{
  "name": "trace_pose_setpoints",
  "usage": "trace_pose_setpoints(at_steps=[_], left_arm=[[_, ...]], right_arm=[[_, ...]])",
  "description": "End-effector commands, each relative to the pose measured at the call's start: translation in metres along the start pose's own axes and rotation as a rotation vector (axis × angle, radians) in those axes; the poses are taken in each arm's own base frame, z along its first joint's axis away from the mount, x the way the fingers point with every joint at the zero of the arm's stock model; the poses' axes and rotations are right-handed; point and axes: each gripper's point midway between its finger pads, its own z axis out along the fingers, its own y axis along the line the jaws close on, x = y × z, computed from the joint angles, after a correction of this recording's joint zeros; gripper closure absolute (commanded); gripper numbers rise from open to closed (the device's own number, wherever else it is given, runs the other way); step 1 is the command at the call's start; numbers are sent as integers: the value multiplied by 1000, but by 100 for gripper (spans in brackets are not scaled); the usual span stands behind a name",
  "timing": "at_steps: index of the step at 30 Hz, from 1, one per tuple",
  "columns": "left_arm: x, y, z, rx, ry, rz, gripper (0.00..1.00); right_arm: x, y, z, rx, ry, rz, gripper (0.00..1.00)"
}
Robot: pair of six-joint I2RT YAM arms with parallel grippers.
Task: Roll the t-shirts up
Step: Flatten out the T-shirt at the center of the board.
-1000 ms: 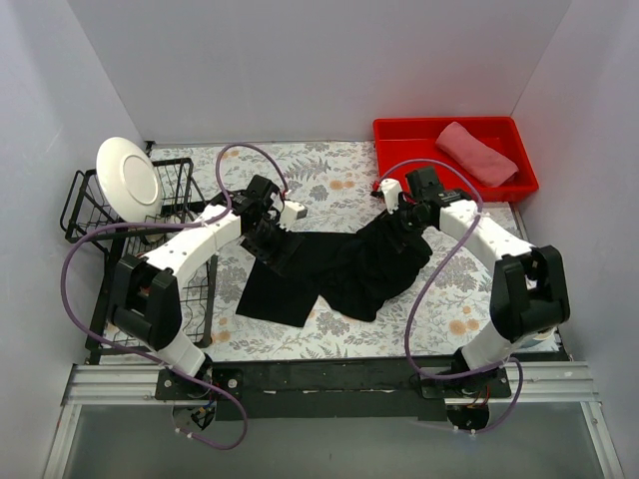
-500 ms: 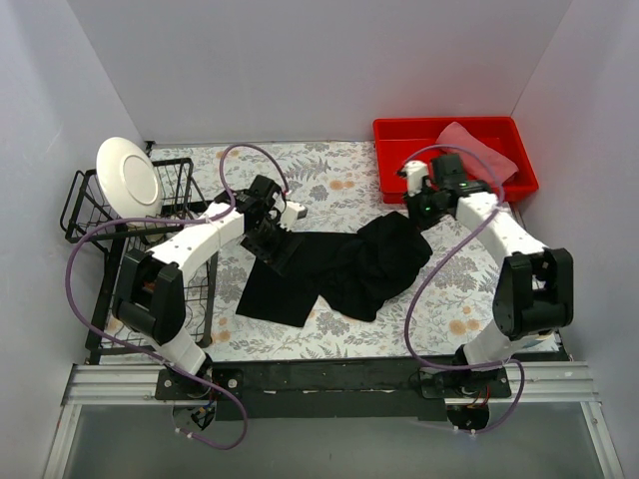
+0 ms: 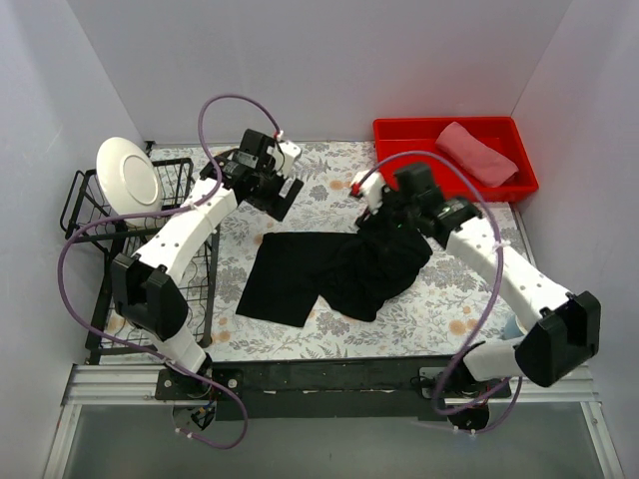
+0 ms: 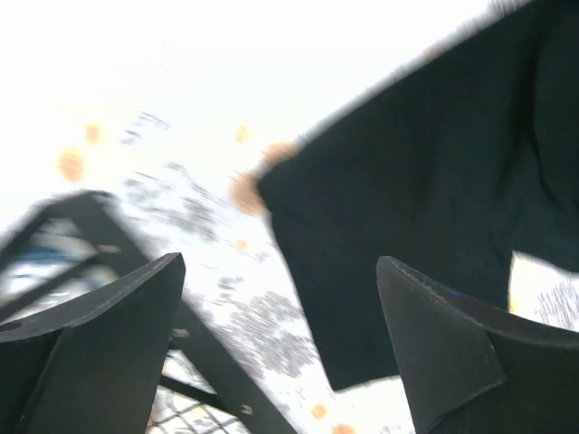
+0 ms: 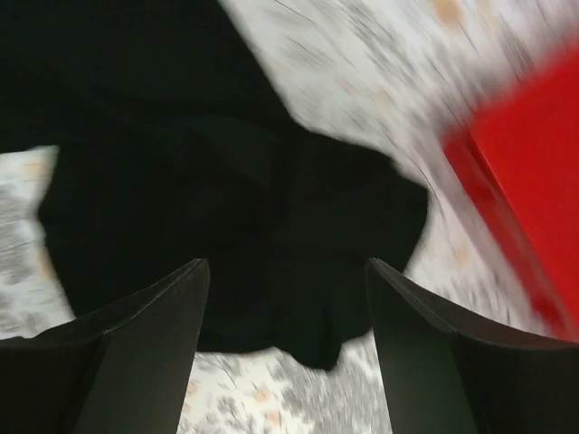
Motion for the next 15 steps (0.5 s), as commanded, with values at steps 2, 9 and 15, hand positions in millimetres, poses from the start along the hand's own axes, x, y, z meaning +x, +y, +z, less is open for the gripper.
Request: trace_pose_setpoints(at_steps=[2,9,15], left_arm=[[-74,51,-61,-202,-246,-74,8],[-100,91,-97,-225,-383,-282,2],[-87,106,-90,-199,-356,-342,2]], right_arm=[[-33,135,4,-340,-166,-438,26],[-9,230,39,-610,-196,-681,29],[8,286,73,-747,-161,-887,28]])
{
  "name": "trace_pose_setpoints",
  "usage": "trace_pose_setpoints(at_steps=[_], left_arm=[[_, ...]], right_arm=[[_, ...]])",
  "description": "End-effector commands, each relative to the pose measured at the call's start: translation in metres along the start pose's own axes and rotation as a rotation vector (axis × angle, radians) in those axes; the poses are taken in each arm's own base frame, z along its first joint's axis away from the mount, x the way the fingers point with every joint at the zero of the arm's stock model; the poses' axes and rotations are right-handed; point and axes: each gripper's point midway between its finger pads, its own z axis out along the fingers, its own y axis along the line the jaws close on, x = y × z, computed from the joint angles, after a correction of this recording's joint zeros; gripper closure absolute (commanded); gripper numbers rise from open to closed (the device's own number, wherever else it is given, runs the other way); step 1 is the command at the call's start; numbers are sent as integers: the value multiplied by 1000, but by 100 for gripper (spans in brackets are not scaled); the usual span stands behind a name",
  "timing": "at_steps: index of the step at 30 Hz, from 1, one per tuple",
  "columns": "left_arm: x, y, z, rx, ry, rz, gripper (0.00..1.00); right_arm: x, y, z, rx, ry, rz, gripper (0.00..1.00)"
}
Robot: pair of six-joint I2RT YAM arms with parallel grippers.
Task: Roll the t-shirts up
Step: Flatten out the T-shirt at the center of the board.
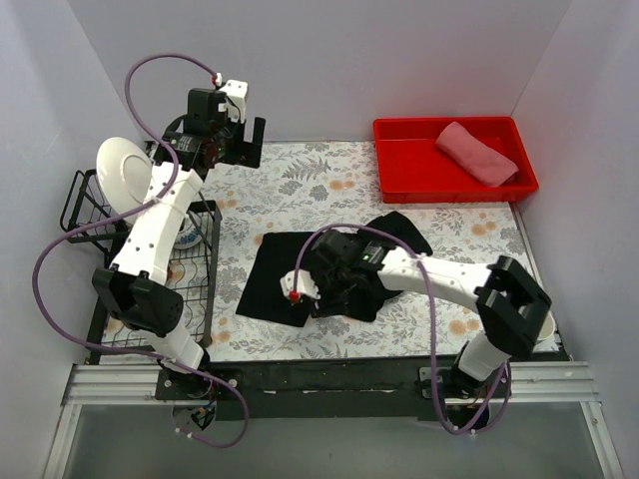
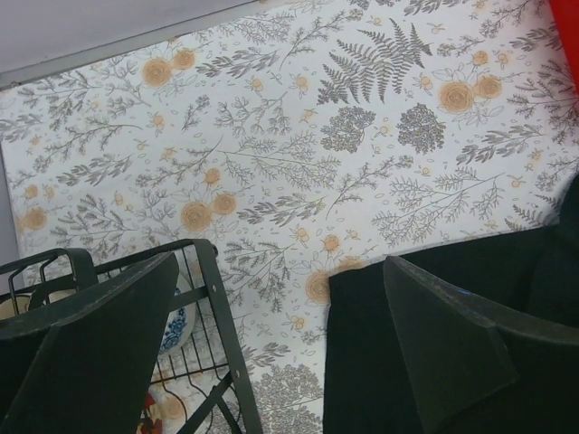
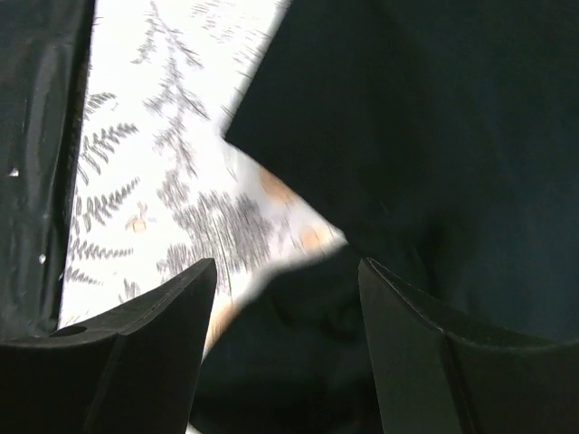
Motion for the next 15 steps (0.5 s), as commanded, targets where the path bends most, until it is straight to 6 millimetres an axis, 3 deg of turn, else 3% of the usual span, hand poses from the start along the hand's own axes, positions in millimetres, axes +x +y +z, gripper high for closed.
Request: trace_pose_setpoints(at_steps=[1,6,11,13,14,15], left_arm=[[4,9,-6,27,12,-75,2],[25,19,-5,58,64,-125,2],[31,22,-15,55,66,-119,2],[35,22,-19,56,69,-114,2],[38,22,-20,56,75,-112,2],[39,22,-21,58,77,-113,2]], right_arm=[[-26,6,37,-80,-38,-221,28],[-27,17,69,-161,-37,-245,27],[-25,15,97,-176,-11,-241,29],[-26,6,103,-152,11,-239,38],[-19,4,110,-153,36,-231,53],[-17,1,111,-146,54,-236,62]])
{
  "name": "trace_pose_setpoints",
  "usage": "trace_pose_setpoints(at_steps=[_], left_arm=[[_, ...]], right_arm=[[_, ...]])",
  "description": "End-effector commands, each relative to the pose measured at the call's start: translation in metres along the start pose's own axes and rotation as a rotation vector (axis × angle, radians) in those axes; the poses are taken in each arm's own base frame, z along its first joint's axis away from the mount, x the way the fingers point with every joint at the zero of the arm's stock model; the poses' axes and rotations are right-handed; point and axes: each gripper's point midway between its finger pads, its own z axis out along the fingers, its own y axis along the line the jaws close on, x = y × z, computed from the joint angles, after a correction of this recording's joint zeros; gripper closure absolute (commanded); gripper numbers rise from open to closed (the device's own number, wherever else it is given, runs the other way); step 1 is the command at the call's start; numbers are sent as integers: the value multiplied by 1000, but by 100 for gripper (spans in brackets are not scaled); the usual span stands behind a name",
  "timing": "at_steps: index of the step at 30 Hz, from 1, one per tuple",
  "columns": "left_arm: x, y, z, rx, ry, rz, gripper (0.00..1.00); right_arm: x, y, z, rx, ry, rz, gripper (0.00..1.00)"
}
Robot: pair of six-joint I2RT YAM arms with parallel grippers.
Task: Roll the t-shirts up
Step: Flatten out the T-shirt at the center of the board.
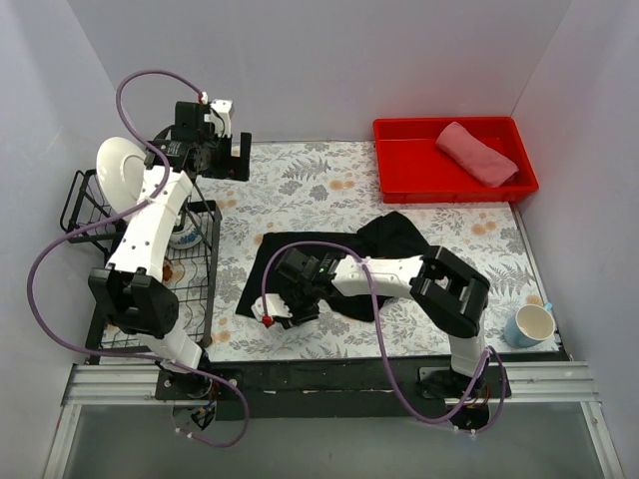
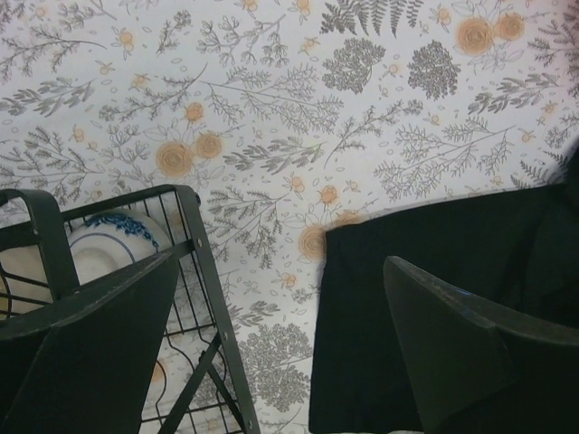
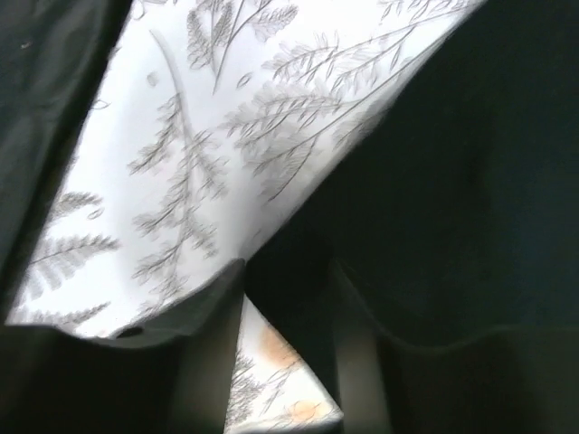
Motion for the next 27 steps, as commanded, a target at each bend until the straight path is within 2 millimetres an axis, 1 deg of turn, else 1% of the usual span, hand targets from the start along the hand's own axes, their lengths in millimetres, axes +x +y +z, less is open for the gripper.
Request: trace_pose_setpoints(at_steps=[1,2,4,5,6,7,8,9,10,11,12,13,14,15,16,17,18,19,20,21,22,23,24,25,26,27], left_arm=[[-3,-6,-34,28,-54,8,2],[0,-5,-33,30,-46,6,2],[-1,-6,-33,32,-52,8,2],[-5,-5,-35,26,-66,8,2],[-9,-4,-36,18,-78,18,2],[-16,5,-38,-27,-98,29,2],[-33,14,-43,-78,-149,47,2],[-45,24,-47,-123,-185,46,2],[-60,34,-52,-168,-235,42,2],[-70,51,-56,-226,-264,22,2],[-89,60,-72,-263,-330,-22,2],[-103,67,-81,-284,-395,-47,2],[-110,72,-88,-290,-425,-65,2],[-118,72,-95,-290,-458,-80,2],[-122,73,-96,-287,-471,-84,2],[-123,67,-93,-255,-467,-78,2],[-122,65,-84,-242,-447,-75,2],[-122,63,-81,-230,-439,-79,2],[-121,62,-77,-222,-431,-79,2],[-119,60,-68,-203,-413,-73,2],[-120,59,-66,-193,-408,-65,2],[-120,57,-64,-182,-401,-60,2],[-120,52,-60,-154,-392,-51,2],[-118,51,-56,-144,-376,-44,2],[-119,49,-56,-131,-375,-29,2],[-119,47,-56,-119,-375,-17,2]], right_arm=[[3,-20,9,37,54,-20,70],[2,-24,5,53,63,-26,83],[0,-27,-10,64,79,-22,93],[-18,-38,-31,112,46,-35,99],[-29,-45,-45,143,27,-22,99],[-39,-52,-62,174,7,-9,99],[-56,-55,-87,210,-22,-8,99],[-86,-72,-116,283,-90,-2,99],[-102,-81,-139,331,-124,3,99],[-124,-86,-170,387,-169,-7,99],[-157,-103,-213,496,-232,-29,99],[-178,-110,-244,567,-278,-15,99],[-193,-119,-270,636,-313,-12,99],[-200,-132,-300,743,-317,9,99],[-241,-135,-377,905,-434,-28,99],[-249,-143,-397,975,-448,-29,99],[-255,-147,-444,1133,-470,-20,99],[-260,-146,-475,1232,-492,-36,99],[-258,-137,-508,1343,-482,-73,99],[-249,-137,-544,1508,-458,-55,99],[-229,-145,-535,1542,-368,-45,99],[-215,-130,-564,1619,-339,-48,99],[-180,-133,-587,1684,-278,4,99],[-154,-133,-595,1699,-238,52,99],[-124,-127,-600,1712,-200,118,99],[-72,-125,-617,1752,-146,237,99]])
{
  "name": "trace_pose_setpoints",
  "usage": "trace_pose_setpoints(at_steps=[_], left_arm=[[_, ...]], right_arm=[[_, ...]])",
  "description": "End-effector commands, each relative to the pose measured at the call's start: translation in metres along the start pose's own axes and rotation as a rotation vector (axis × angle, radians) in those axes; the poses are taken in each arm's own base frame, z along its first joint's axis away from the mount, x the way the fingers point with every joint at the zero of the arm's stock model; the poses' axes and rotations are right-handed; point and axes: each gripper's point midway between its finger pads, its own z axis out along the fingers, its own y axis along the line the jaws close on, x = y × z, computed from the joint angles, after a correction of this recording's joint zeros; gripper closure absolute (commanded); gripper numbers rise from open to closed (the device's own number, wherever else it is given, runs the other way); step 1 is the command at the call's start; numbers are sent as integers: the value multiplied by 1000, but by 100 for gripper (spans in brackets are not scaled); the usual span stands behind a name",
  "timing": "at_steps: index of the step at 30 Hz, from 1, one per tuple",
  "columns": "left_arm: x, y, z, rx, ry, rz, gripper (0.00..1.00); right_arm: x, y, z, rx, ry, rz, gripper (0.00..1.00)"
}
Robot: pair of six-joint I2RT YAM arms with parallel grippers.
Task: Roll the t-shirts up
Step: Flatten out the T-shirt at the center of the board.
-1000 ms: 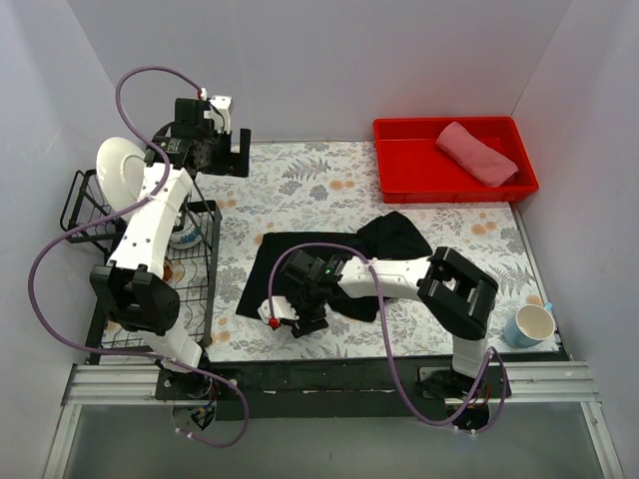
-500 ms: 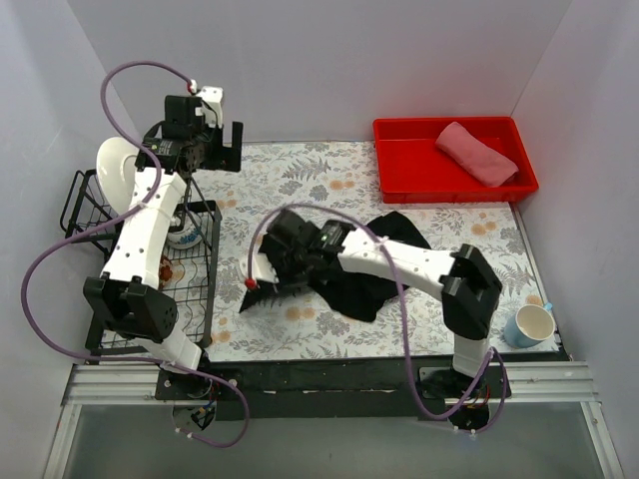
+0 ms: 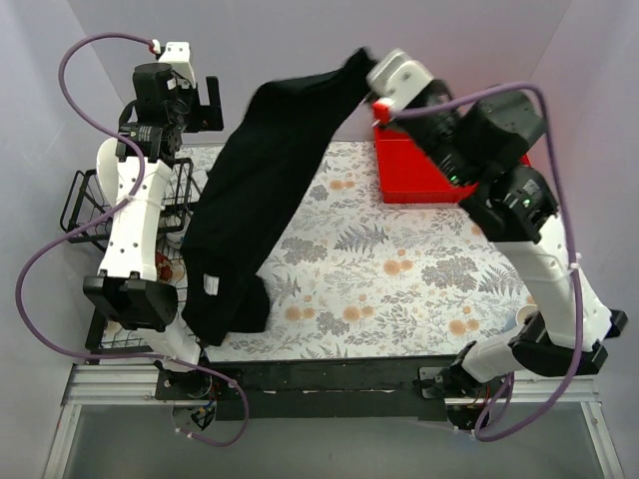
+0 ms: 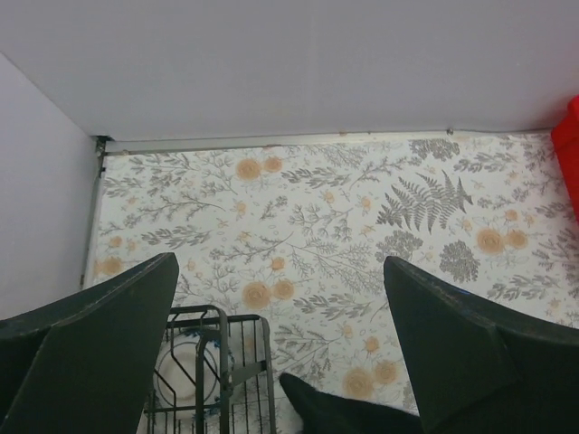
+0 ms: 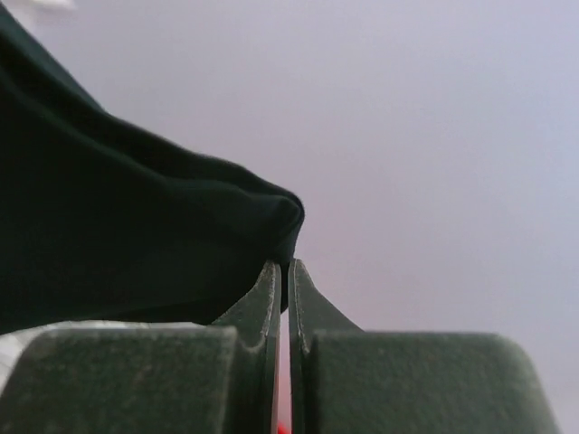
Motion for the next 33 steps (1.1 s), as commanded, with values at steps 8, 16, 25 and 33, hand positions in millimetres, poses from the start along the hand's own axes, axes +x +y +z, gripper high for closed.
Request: trace_pose_setpoints(at_steps=[8,16,25,33], left_arm=[[38,-34,3,206,107,67,2],[103,-56,5,329,285,18,2],[98,-62,12,337,281,-17,2],[24,-33,11,158,71,-55,2]], right_arm=[[326,-12,-204,206,871,65,99],[355,87,-238,-127,985,345,44],[242,219,-137,-709,493,264,43],[196,378,-72,-904,370,420,51]])
